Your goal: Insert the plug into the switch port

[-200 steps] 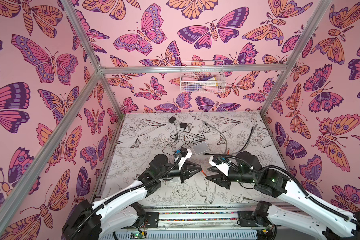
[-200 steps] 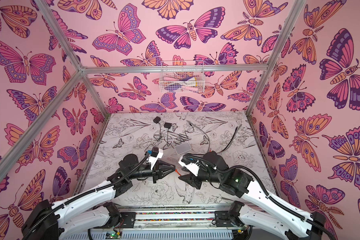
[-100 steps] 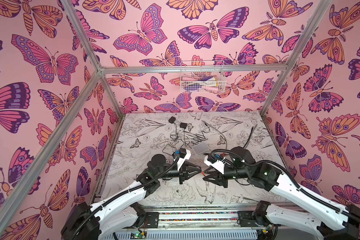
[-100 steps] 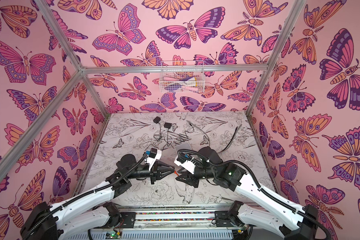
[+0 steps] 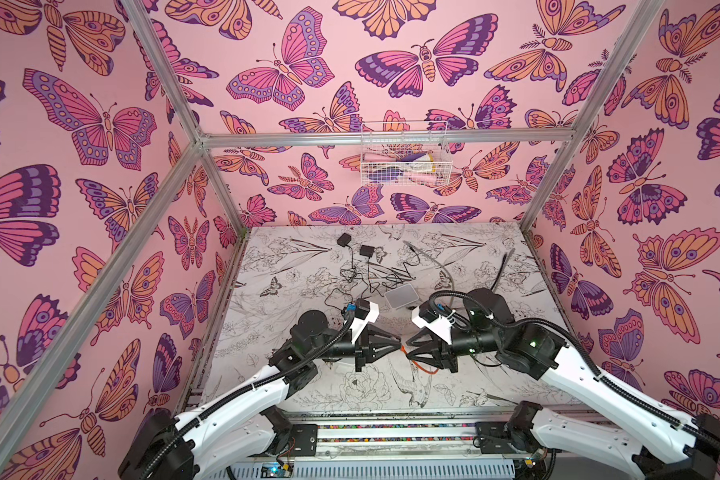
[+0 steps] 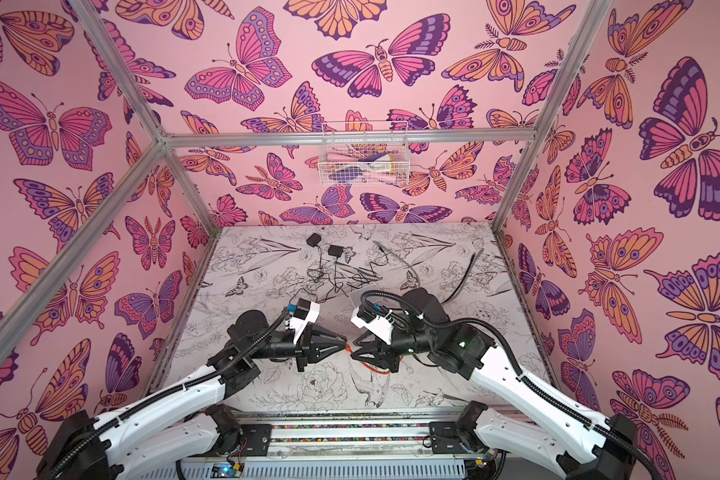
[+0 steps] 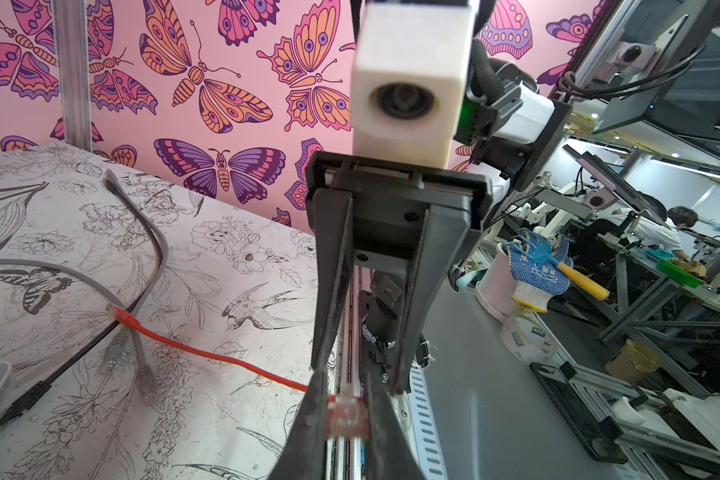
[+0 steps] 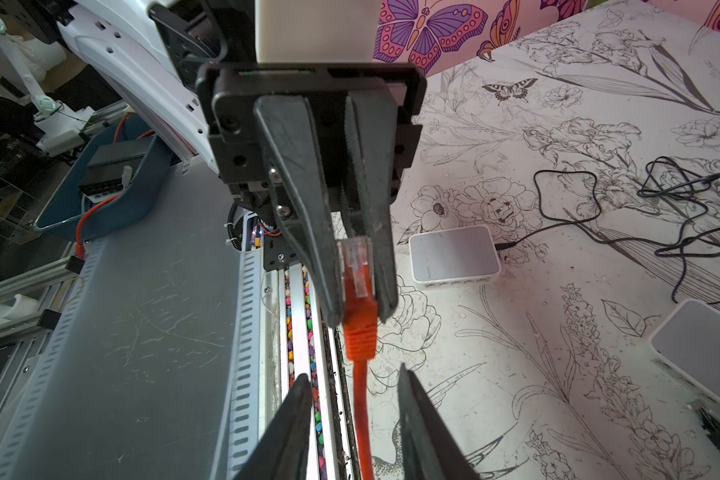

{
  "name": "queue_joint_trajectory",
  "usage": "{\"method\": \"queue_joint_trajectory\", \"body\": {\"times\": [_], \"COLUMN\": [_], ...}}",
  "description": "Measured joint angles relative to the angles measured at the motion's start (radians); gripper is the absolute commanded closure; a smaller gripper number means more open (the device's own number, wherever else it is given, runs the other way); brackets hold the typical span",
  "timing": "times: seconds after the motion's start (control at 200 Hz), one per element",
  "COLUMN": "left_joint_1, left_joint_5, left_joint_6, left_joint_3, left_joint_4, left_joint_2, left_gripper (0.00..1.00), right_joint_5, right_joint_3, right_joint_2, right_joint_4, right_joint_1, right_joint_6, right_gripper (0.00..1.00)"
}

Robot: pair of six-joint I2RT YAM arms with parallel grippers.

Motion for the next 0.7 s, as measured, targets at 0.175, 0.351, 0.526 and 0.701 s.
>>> {"method": "queue_joint_trajectory", "body": {"times": [0.175,0.351,0.526,0.701], "left_joint_1": [0.002,0.002,0.002,0.002], "left_joint_5": [0.007,0.01,0.014,0.019], "left_joint_6": [0.0,-0.005,-0.011,-0.012], "left_joint_3": [0.0,0.0,-0.001,-0.002], "left_joint_4": [0.0,0.007,0.022,0.026], "left_joint_2": [0.0,0.0,0.0,0.0], "left_gripper": [1.0,1.0,1.0,1.0], "right_joint_5": [-0.049,-0.072,-0.079,-0.094], "right_joint_3": [0.0,0.0,0.0,-0.003], "right_joint_2": [0.026,0.061,0.064,0.064], "right_joint_4": [0.014,0.014,0.025,0.041], "right_joint_1": [0.0,-0.005,-0.014,-0.018], "right_joint_6": [0.0,-0.003,-0.003,-0.004], "right_gripper": [0.64,0.68,0.71,0.79]}}
